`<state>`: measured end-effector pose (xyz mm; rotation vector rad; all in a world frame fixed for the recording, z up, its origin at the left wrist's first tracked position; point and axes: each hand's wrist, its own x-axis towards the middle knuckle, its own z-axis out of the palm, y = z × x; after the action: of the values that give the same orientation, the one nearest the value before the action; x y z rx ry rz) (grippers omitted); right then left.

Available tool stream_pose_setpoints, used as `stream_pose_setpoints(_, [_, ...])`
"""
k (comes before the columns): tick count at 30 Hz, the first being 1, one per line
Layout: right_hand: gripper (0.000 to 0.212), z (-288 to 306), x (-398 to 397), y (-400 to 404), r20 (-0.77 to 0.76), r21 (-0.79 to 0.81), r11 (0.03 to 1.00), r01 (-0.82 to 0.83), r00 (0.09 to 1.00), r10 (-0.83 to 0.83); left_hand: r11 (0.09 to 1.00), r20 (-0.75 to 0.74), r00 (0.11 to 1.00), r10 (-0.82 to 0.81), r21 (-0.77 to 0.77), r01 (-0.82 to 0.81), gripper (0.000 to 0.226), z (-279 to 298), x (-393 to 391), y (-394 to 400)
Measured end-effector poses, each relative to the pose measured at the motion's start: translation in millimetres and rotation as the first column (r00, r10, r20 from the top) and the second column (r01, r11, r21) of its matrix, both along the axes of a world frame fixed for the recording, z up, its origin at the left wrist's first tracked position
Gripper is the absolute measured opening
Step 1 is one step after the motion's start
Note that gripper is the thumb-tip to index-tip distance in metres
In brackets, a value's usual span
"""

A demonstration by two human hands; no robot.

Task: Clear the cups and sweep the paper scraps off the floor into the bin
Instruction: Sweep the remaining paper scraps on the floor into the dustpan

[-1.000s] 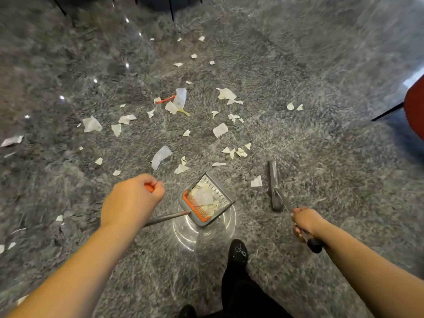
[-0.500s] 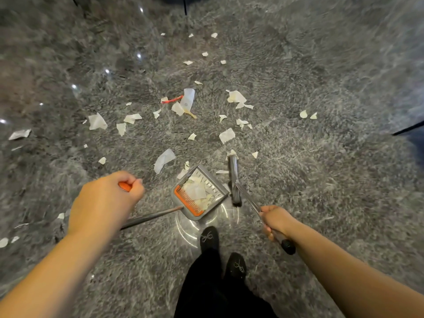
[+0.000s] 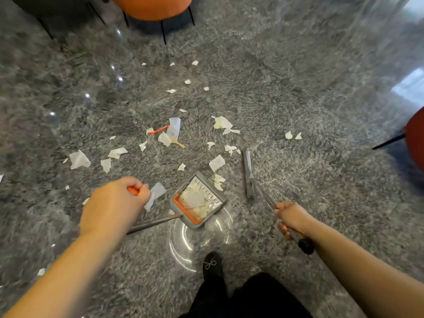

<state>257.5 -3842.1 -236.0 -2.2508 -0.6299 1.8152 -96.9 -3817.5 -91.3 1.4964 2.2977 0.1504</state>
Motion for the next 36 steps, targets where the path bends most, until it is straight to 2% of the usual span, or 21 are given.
stream_pose_setpoints(3, [0.018, -7.4, 17.0, 23.4, 0.066, -0.008, 0.999, -0.039, 0.997, 0.040, 0.999, 0.002, 0.999, -0.037, 0.014, 0.037, 0.021, 1.2, 13.1, 27.4])
stream_pose_setpoints(9, [0.028, -27.6, 28.0, 65.7, 0.206, -0.015, 0.958, -0.287, 0.936, 0.284, 0.998, -0.010, 1.000, -0.012, 0.059, 0.013, 0.025, -1.0, 33.8, 61.8])
stream_pose_setpoints(12, [0.030, -29.5, 20.1, 80.6, 0.132, -0.012, 0.916, -0.402, 0.907, 0.400, 0.996, 0.013, 0.999, 0.050, 0.067, -0.051, 0.025, 0.1, 46.2, 73.3])
stream_pose_setpoints(16, [0.018, -24.1, 21.8, 103.4, 0.001, -0.005, 0.947, -0.321, 0.947, 0.321, 0.992, 0.001, 0.994, 0.109, 0.066, -0.109, 0.024, 5.2, 70.1, 89.6])
stream_pose_setpoints(18, [0.024, -18.9, 34.3, 120.6, -0.053, -0.064, 0.972, -0.225, 0.974, 0.222, 0.990, -0.029, 0.991, 0.134, 0.035, -0.133, 0.023, 7.7, 84.8, 98.8])
stream_pose_setpoints(21, [0.020, -12.8, 62.6, 145.1, -0.067, -0.088, 0.975, -0.203, 0.978, 0.198, 0.991, -0.090, 0.987, 0.136, 0.016, -0.135, 0.024, 9.8, 106.1, 110.4])
stream_pose_setpoints(26, [0.024, -2.7, 114.8, 180.7, -0.052, -0.024, 0.964, -0.266, 0.963, 0.265, 0.979, -0.108, 0.973, 0.202, 0.049, -0.198, 0.023, 15.2, 136.9, 126.3])
stream_pose_setpoints(29, [0.016, 1.5, 141.8, 200.0, -0.030, 0.012, 0.955, -0.297, 0.954, 0.297, 0.967, -0.096, 0.963, 0.251, 0.069, -0.245, 0.024, 15.0, 150.0, 139.9])
stream_pose_setpoints(33, [0.031, 6.5, 165.7, 221.5, 0.121, 0.103, 0.941, -0.321, 0.943, 0.309, 0.966, -0.036, 0.967, 0.253, 0.057, -0.251, 0.021, 12.3, 165.4, 167.3])
stream_pose_setpoints(36, [0.021, 6.2, 183.8, 241.6, 0.127, 0.043, 0.968, -0.249, 0.962, 0.242, 0.979, 0.000, 0.980, 0.200, 0.046, -0.200, 0.022, 7.1, 176.0, 195.3])
